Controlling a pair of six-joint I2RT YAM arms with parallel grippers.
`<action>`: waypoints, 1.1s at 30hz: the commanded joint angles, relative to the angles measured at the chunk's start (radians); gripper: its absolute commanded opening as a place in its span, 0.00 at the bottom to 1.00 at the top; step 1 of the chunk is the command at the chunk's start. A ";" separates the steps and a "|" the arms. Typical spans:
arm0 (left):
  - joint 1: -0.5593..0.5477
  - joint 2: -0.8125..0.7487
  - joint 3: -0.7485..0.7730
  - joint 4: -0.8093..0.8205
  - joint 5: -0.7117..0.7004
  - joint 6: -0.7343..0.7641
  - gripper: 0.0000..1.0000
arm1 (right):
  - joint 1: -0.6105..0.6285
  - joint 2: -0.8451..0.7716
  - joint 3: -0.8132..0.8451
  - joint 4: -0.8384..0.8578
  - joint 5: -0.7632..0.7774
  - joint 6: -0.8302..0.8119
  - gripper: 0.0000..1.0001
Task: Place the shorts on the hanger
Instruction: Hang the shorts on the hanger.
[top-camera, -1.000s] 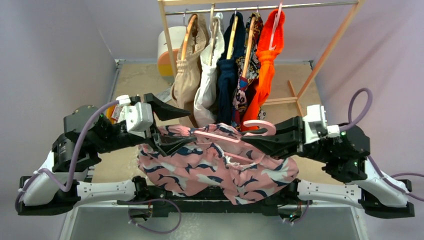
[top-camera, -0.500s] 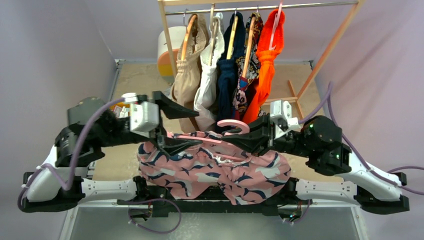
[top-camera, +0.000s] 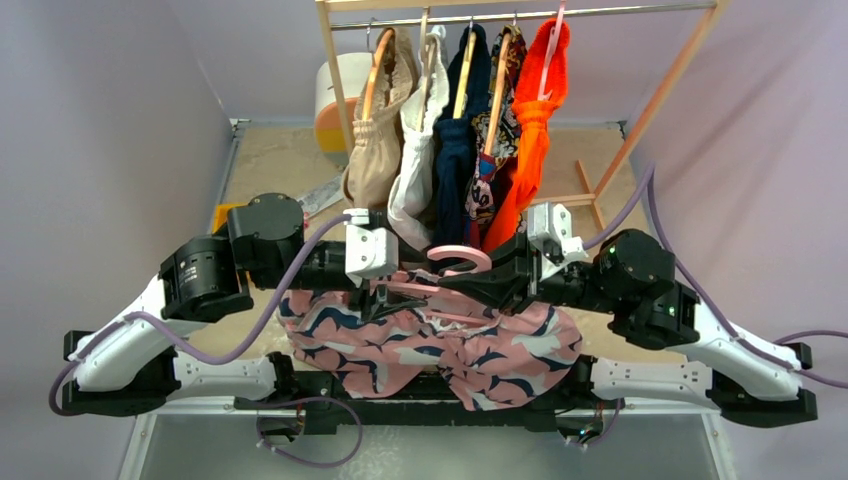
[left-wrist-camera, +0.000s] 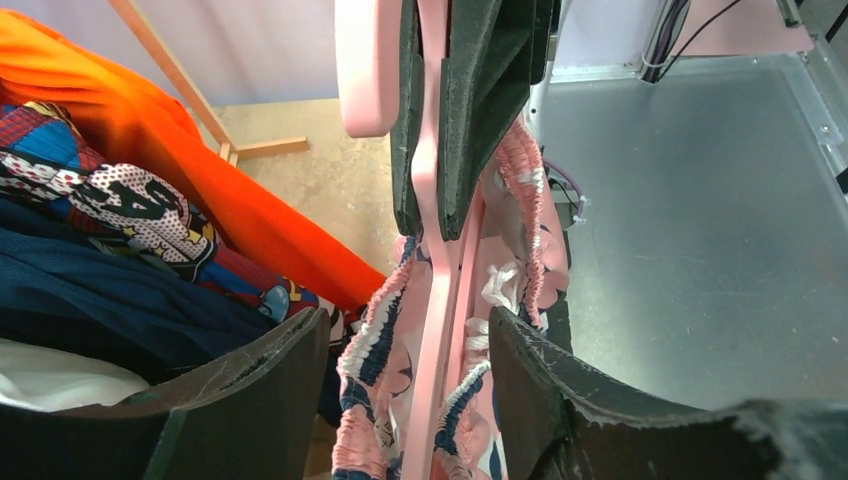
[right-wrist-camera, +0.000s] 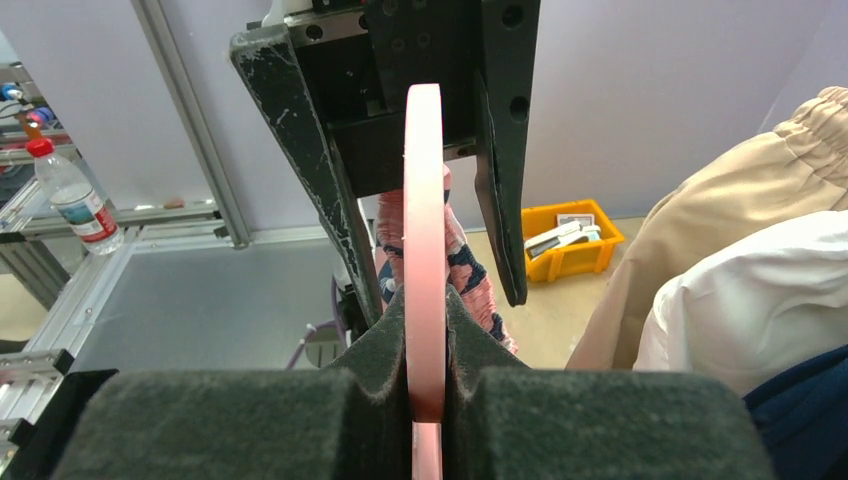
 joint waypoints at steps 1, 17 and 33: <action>0.002 -0.007 -0.015 -0.002 0.029 0.031 0.56 | 0.003 0.011 0.062 0.058 -0.028 -0.023 0.00; 0.002 0.018 -0.054 -0.005 0.058 0.046 0.30 | 0.003 0.049 0.087 0.048 -0.042 -0.044 0.00; 0.002 -0.098 -0.171 0.144 -0.046 0.003 0.00 | 0.004 0.058 0.089 0.024 -0.010 -0.032 0.18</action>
